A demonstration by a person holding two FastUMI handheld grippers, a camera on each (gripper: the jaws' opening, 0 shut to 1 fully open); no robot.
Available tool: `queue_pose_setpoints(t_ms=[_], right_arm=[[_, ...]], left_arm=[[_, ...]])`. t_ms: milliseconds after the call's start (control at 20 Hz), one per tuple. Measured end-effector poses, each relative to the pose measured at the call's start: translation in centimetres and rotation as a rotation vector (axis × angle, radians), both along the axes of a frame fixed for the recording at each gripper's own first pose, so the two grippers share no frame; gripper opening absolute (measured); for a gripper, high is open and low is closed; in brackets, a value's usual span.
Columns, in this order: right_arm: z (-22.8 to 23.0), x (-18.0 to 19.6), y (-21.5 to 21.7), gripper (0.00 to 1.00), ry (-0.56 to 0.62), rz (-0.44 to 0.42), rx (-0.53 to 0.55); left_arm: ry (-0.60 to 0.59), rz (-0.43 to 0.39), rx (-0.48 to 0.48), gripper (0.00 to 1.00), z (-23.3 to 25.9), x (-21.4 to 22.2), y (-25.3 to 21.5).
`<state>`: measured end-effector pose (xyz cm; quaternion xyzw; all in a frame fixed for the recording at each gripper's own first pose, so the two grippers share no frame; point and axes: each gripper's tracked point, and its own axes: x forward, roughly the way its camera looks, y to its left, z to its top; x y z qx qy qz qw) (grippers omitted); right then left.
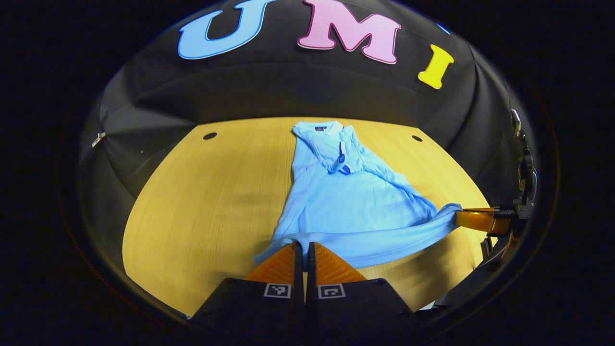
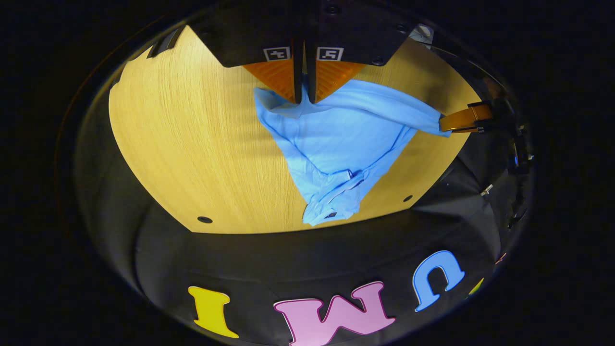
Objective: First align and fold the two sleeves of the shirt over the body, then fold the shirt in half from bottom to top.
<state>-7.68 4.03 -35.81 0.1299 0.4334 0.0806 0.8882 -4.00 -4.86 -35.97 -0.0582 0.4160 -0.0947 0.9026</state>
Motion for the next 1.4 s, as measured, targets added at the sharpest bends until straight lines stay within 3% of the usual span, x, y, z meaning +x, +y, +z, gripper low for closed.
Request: queue_pose_setpoints(t_ms=[350,400,450,500,550,1350,1400], right_arm=[[2.3,8.9,-0.1,0.05,-0.113,-0.035,0.014],[2.5,10.0,-0.2,0.05,-0.126,-0.036,0.013],[2.6,11.3,-0.2,0.05,-0.138,-0.04,0.014],[2.6,12.6,-0.3,0.05,-0.149,-0.046,0.014],[2.6,14.0,-0.4,0.05,-0.159,-0.05,0.015],[-2.9,30.5,0.3,0.05,-0.192,-0.116,0.032],[-3.3,31.4,0.3,0.05,-0.192,-0.124,0.033]], left_arm=[[-0.107,0.031,-0.002,0.06,2.5,7.9,0.3],[-0.124,0.037,-0.003,0.11,2.8,9.3,0.3],[-0.139,0.043,-0.004,0.06,3.0,10.7,0.3],[-0.152,0.048,-0.003,0.11,3.1,12.2,0.4],[-0.166,0.053,-0.001,0.06,3.1,13.5,0.5],[-0.256,0.084,0.045,0.06,-0.3,31.1,0.2],[-0.261,0.086,0.05,0.11,-0.6,32.0,0.3]])
